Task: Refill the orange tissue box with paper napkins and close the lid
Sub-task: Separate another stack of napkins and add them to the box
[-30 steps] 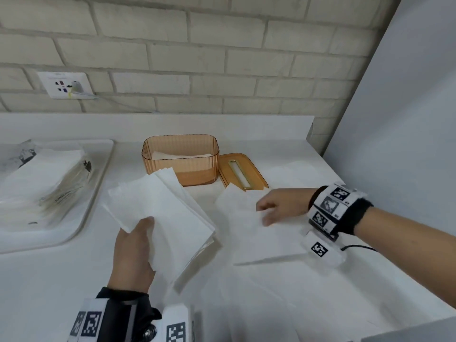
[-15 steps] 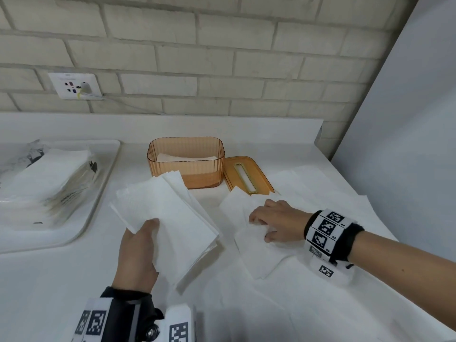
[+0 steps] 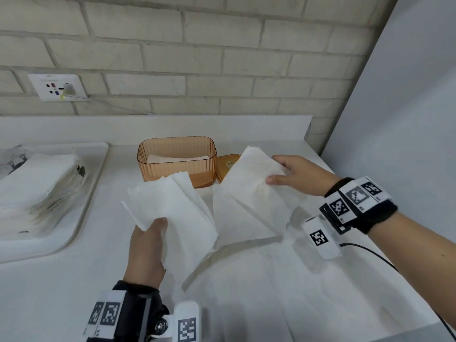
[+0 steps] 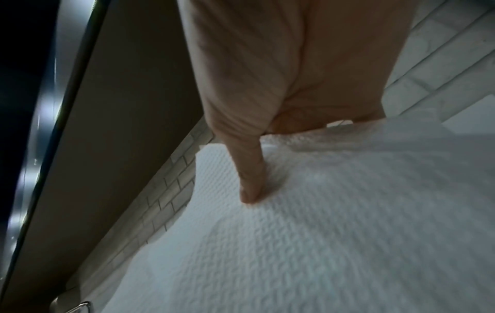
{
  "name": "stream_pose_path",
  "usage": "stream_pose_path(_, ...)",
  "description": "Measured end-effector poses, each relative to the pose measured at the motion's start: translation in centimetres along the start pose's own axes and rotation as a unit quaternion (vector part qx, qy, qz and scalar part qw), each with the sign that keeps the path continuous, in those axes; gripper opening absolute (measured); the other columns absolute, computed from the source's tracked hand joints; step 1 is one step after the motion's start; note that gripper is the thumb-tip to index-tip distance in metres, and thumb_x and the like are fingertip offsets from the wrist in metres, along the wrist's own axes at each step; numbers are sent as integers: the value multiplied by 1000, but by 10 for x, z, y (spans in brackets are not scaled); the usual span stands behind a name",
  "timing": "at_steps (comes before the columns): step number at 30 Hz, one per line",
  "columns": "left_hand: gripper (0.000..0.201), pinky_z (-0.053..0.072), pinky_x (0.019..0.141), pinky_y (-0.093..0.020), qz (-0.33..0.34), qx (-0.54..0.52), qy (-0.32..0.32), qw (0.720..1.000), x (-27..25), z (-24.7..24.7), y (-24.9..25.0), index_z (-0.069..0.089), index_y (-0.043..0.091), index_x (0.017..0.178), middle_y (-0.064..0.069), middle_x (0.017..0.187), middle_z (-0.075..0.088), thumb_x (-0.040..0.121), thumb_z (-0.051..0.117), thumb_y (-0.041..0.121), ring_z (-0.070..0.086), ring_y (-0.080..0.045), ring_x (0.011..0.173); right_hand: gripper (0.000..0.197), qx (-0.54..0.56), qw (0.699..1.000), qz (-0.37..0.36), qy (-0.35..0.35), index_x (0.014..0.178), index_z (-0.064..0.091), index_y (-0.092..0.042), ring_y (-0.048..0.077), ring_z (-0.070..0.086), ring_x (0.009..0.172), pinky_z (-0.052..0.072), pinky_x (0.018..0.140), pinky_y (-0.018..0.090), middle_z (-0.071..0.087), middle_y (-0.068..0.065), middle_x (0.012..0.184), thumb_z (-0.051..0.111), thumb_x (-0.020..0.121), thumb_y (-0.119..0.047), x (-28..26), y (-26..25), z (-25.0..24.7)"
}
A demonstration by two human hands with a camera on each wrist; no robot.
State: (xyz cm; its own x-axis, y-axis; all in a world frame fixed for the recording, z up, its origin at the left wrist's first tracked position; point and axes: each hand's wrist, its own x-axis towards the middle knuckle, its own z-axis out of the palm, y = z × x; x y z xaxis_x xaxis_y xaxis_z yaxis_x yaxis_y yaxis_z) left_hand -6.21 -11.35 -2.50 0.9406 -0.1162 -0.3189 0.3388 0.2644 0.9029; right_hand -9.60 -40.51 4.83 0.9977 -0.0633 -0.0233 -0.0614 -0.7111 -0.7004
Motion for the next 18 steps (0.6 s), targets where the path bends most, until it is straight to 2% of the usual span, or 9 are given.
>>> stream_pose_path(2,16,45,66,-32,-4,8,-9,1000,1,1,-4,58,17,103,-3,90,62,95,48,8,58,-21,80,8,3,1000,2,-4,90,58,-27,4,62,82,47,74,17,65,-10,90,64,87,-21,0,-3,1)
stream_pose_path(5,17,46,69,-34,-5,20,-11,1000,7,-4,-11,57,18,103,-4,93,63,94,47,8,59,-24,83,10,50,998,-6,37,91,59,-27,2,63,79,49,76,18,65,-10,89,64,87,-19,-2,-10,-3)
stream_pose_path(7,19,48,73,-36,-11,30,-8,999,12,-8,-18,58,17,103,-7,95,64,93,46,6,60,-27,86,14,131,989,-7,62,98,61,-24,7,66,82,53,78,23,68,-7,94,64,85,-17,-3,-16,-7)
stream_pose_path(9,24,48,75,-37,-15,44,-12,999,16,-8,-25,58,12,111,-11,99,64,93,45,5,60,-31,90,23,220,973,-8,71,105,61,-17,10,68,85,55,74,24,69,-2,99,64,83,-17,-4,-25,-9)
stream_pose_path(12,28,46,69,-34,-10,58,-36,998,15,-2,-31,56,8,117,-12,98,64,93,43,4,59,-32,91,41,316,945,-2,86,120,56,-8,15,68,90,56,74,25,67,6,111,64,81,-18,-2,-35,-4)
stream_pose_path(15,25,47,71,-34,-2,49,-66,997,9,9,-28,59,14,110,-10,101,65,93,44,5,61,-31,95,29,379,919,17,110,117,56,-8,13,69,84,56,69,25,67,7,108,58,88,-10,-2,-39,16)
stream_pose_path(17,23,48,72,-33,-5,31,-81,996,3,15,-25,59,20,103,-8,100,66,94,44,5,61,-27,92,26,402,907,31,124,117,55,-7,12,70,81,56,66,25,67,6,106,55,90,-8,-3,-41,32)
stream_pose_path(18,23,48,71,-33,-7,20,-87,996,1,17,-24,59,19,104,-8,100,66,94,44,5,62,-27,92,25,411,902,35,129,116,55,-7,12,70,80,56,66,24,67,6,105,54,91,-8,-3,-43,38)
